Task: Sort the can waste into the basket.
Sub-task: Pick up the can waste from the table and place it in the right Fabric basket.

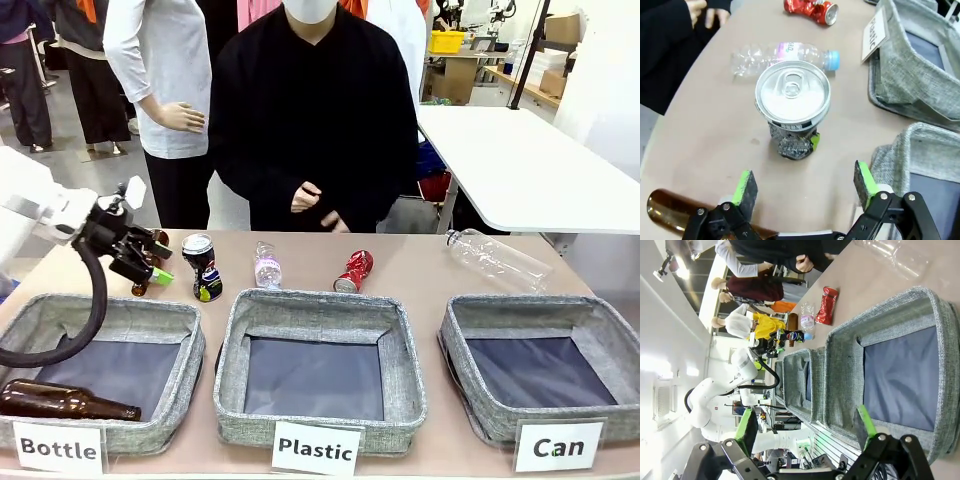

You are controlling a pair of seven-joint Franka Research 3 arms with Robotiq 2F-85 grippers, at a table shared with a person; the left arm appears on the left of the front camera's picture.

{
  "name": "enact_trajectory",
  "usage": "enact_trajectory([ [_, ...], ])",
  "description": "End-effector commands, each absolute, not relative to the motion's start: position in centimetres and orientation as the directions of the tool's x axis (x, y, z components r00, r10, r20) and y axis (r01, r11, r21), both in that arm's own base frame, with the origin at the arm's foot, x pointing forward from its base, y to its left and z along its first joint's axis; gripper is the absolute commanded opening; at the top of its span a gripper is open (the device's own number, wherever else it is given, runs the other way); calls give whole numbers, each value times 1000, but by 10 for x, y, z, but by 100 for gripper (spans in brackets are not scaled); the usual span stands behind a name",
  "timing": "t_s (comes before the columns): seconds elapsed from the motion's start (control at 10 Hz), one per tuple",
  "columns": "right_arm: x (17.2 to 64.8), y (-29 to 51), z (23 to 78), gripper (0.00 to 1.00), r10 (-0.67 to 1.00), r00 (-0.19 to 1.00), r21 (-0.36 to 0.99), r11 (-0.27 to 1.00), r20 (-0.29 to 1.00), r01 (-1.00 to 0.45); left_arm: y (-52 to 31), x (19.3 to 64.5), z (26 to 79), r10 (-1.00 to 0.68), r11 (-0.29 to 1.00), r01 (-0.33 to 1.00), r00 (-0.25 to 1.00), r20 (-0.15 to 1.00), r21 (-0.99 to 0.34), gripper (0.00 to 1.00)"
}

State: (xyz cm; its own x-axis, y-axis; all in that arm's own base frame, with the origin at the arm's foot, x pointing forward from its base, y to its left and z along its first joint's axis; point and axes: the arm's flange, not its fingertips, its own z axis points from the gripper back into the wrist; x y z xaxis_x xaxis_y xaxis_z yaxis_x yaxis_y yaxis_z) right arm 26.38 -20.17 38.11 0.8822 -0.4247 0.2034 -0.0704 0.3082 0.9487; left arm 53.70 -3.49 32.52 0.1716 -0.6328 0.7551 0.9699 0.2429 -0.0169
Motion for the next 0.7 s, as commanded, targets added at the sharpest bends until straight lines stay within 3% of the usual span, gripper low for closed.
enact_trajectory([
  [0.0, 265, -203, 382, 100, -426, 874, 948, 302, 232, -104, -39, 554, 325, -629, 239, 970, 192, 754, -47, 100],
  [0.6, 265, -203, 382, 100, -426, 874, 948, 302, 232, -104, -62, 574, 302, -594, 188, 976, 199, 780, -106, 100],
])
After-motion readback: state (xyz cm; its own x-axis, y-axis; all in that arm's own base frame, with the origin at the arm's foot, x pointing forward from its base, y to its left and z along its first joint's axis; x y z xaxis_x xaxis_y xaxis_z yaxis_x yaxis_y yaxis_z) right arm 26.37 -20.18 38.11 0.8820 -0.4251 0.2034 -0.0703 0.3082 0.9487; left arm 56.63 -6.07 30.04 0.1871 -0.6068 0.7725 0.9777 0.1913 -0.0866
